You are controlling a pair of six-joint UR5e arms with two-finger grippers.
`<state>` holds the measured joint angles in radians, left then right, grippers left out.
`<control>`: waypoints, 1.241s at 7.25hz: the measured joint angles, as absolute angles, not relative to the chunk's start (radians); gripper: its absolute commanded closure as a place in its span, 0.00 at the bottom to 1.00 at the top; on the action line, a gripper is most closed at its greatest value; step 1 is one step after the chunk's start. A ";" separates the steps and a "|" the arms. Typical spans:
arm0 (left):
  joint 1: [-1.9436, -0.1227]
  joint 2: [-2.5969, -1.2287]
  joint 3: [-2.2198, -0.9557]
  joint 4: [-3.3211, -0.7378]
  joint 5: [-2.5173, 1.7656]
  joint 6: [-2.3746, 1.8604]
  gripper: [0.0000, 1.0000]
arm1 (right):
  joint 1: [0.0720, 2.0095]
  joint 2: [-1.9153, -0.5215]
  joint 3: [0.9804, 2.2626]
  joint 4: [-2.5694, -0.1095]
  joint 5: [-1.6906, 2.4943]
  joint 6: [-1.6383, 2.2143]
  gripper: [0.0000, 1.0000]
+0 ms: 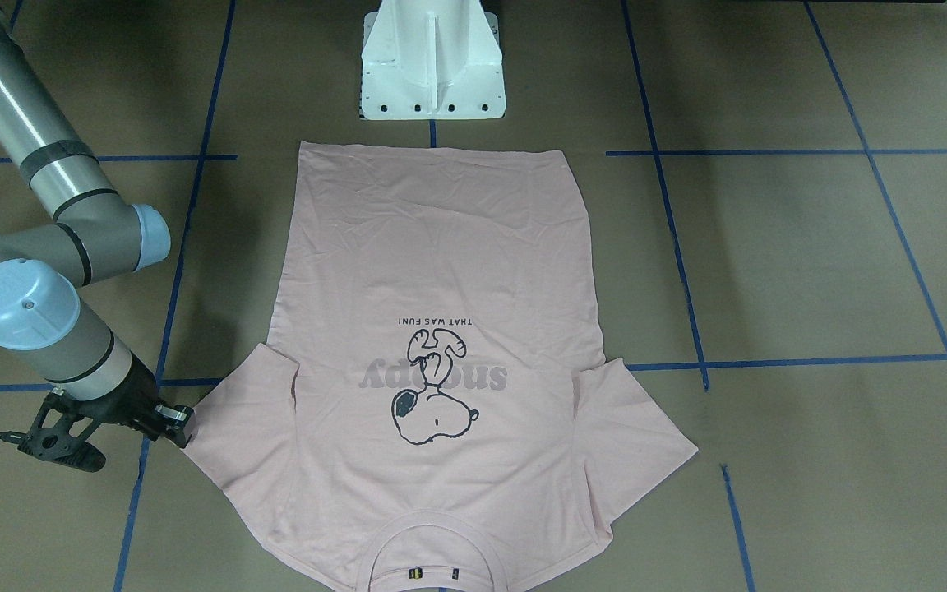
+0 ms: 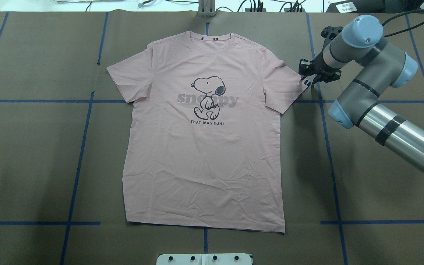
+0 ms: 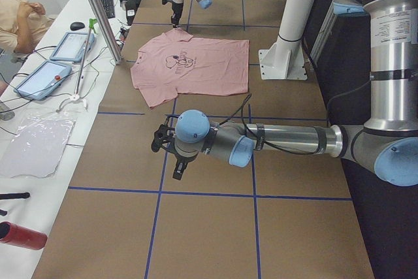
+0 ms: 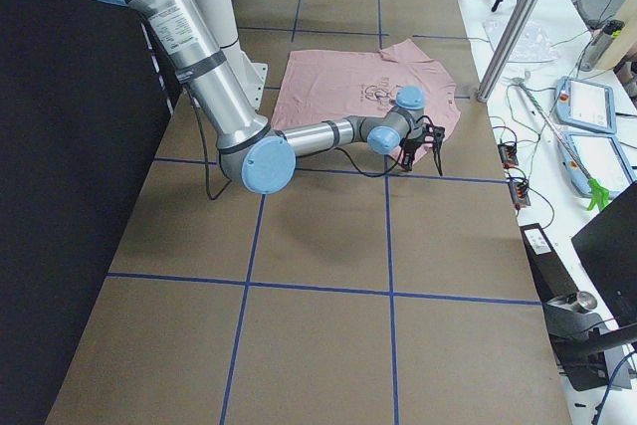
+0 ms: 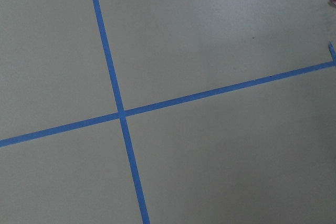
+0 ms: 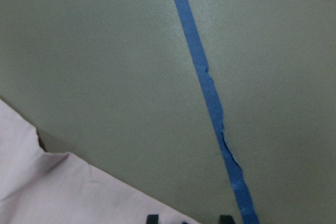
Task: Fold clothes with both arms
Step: 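Move the right gripper down to the sleeve nearest it and grasp its edge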
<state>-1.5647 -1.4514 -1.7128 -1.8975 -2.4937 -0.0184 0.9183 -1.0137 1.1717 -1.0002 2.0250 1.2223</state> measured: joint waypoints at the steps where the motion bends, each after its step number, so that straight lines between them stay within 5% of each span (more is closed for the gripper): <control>1: -1.565 -1.451 -1.713 -1.898 -2.494 -0.018 0.00 | 0.918 -1.015 1.172 -1.000 2.025 1.222 0.71; 4: -1.565 -1.450 -1.715 -1.898 -2.494 -0.016 0.00 | 0.917 -1.016 1.172 -1.002 2.025 1.223 1.00; 8: -1.566 -1.449 -1.723 -1.898 -2.494 -0.015 0.00 | 0.916 -1.005 1.181 -1.002 2.030 1.223 1.00; 9: -1.566 -1.448 -1.726 -1.898 -2.494 -0.015 0.00 | 0.916 -1.004 1.189 -1.003 2.031 1.222 0.77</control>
